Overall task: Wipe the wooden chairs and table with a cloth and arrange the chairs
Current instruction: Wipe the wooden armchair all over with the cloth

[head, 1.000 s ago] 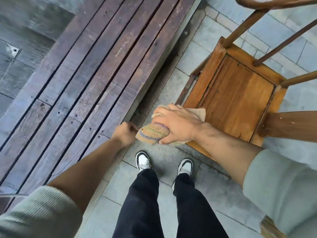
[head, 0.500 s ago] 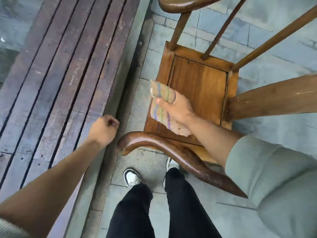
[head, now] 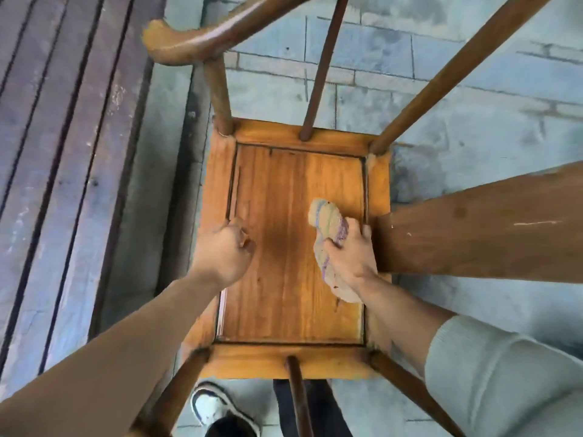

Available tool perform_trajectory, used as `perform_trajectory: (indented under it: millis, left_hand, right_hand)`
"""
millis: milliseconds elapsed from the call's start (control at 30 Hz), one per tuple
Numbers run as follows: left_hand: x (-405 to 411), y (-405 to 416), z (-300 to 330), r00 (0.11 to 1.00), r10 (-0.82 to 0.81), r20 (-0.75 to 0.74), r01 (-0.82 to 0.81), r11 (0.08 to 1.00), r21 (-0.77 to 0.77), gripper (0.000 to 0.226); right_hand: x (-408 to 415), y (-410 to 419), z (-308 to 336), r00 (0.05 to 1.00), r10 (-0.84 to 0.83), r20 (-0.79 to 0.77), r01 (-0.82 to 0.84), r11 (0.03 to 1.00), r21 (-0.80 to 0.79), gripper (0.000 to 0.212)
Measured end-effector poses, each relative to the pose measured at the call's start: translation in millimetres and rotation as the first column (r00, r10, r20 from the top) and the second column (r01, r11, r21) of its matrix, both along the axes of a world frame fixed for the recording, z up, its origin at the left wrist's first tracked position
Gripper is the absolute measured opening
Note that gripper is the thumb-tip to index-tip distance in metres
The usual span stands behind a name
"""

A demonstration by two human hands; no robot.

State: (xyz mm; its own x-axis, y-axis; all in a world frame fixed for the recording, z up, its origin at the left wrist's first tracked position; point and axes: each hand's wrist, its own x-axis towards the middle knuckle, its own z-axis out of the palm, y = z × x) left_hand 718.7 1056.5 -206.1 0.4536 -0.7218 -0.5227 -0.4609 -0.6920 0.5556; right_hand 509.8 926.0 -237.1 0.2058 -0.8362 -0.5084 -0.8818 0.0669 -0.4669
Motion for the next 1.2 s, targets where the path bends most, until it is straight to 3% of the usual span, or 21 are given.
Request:
perform_trajectory:
  millis: [133,300,400,467,533,700,800,900,1033,1100,1200]
  left_hand:
    - [-5.1,-59.1,-22.1,0.987,-0.120,0.111,0.121,0.993,-0.003,0.037]
    - [-8.0,-105.8,-57.4,0.899,-0.330,0.289,0.319,0.944,0.089,0.051]
    - [1.1,-125.5,-81.2,0.817,-0.418,0.397,0.419,0.904,0.089,0.059]
    - [10.2,-138.9,-100.2,0.770,-0.445,0.458,0.468,0.881,0.070,0.061]
    - [18.0,-151.5,-119.4,0.740,-0.469,0.482,0.500,0.863,0.072,0.064]
    - [14.3,-161.6,-163.6,0.705,-0.498,0.505,0.541,0.838,0.071,0.070]
    - [7.9,-162.6,-175.8,0.714,-0.485,0.505,0.526,0.847,0.069,0.070]
    - [3.6,-169.8,-169.2,0.738,-0.488,0.466,0.512,0.855,0.084,0.065]
    - [15.7,-174.1,-152.7,0.717,-0.538,0.443,0.545,0.829,0.126,0.058]
    - [27.1,-173.6,-144.0,0.711,-0.551,0.437,0.546,0.824,0.152,0.055]
    - [29.3,-173.0,-138.1,0.701,-0.571,0.427,0.553,0.814,0.180,0.057]
  right_hand:
    - [6.5,-56.7,-19.9,0.997,0.058,0.048,-0.048,0.982,-0.184,0.062]
    - [18.2,-133.2,-49.9,0.992,-0.072,-0.108,0.025,0.920,-0.391,0.062]
    - [28.5,-175.8,-67.7,0.953,-0.273,-0.130,0.199,0.890,-0.410,0.061]
    - [28.0,-195.2,-84.6,0.906,-0.401,-0.137,0.337,0.878,-0.340,0.062]
    - [23.3,-198.0,-101.7,0.896,-0.412,-0.169,0.350,0.886,-0.304,0.065]
    - [31.4,-184.4,-131.3,0.894,-0.368,-0.258,0.173,0.812,-0.558,0.067]
    - [41.3,-170.9,-137.7,0.948,-0.226,-0.225,0.029,0.762,-0.647,0.063]
    - [41.7,-144.1,-142.3,0.969,0.114,-0.217,-0.220,0.795,-0.565,0.063]
    - [30.6,-137.5,-137.3,0.861,0.480,-0.167,-0.505,0.772,-0.385,0.062]
    - [35.3,-154.3,-133.0,0.863,0.480,-0.156,-0.503,0.798,-0.330,0.058]
    - [52.8,-196.2,-132.6,0.942,0.293,-0.162,-0.334,0.862,-0.382,0.053]
